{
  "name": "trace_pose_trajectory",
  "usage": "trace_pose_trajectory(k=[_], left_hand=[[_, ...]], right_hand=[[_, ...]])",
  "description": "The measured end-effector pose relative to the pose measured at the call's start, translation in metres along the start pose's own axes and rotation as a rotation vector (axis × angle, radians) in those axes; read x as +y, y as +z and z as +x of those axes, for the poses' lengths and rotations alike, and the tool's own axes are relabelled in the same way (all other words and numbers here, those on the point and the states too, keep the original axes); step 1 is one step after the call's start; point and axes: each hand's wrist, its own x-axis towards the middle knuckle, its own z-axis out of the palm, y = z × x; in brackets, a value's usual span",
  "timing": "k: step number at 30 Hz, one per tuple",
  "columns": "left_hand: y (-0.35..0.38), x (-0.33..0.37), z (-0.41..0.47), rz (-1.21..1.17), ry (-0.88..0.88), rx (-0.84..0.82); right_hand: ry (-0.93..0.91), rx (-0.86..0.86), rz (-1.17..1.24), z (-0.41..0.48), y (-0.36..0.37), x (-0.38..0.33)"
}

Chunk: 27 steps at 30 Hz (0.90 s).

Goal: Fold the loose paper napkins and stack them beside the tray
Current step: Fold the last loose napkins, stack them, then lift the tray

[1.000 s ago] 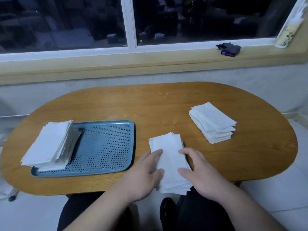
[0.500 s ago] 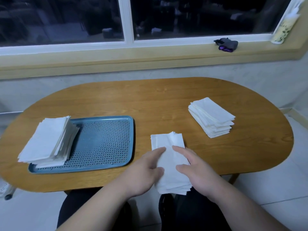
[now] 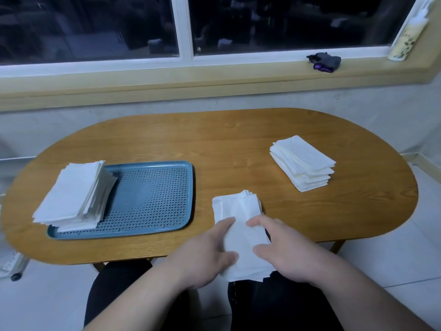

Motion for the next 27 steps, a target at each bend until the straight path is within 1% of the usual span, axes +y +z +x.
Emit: trace_pose_trajectory(k=[2, 4, 6, 9, 13, 18, 23, 27], left_hand=[[0.005, -0.004, -0.004, -0.095, -0.011, 0.022], [0.012, -0.006, -0.008, -0.247, -0.030, 0.038], [0.018, -0.009, -0.008, -0.333, -0.039, 0.069], [0.022, -0.014, -0.007, -0.386, -0.060, 0.082], [0.016, -0.019, -0.013, -0.482, -0.055, 0.098], [-0.007, -0.027, -0.028, -0.485, -0.039, 0.217], [-0.046, -0.045, -0.044, -0.409, -0.010, 0.311], [-0.080, -0.064, -0.053, -0.331, -0.069, 0.410]], right_hand=[[-0.002, 0.011, 0.041, -0.003, 0.004, 0.002], [-0.004, 0.009, 0.031, -0.004, 0.006, 0.002], [-0.005, -0.007, 0.036, -0.005, 0.008, 0.002], [0.014, -0.013, 0.196, -0.006, 0.009, 0.002], [-0.016, -0.015, 0.374, -0.008, 0.011, 0.000], [-0.074, -0.013, 0.545, -0.002, 0.015, -0.023], [-0.174, -0.009, 0.563, 0.019, 0.023, -0.063], [-0.248, -0.004, 0.591, 0.049, 0.041, -0.102]])
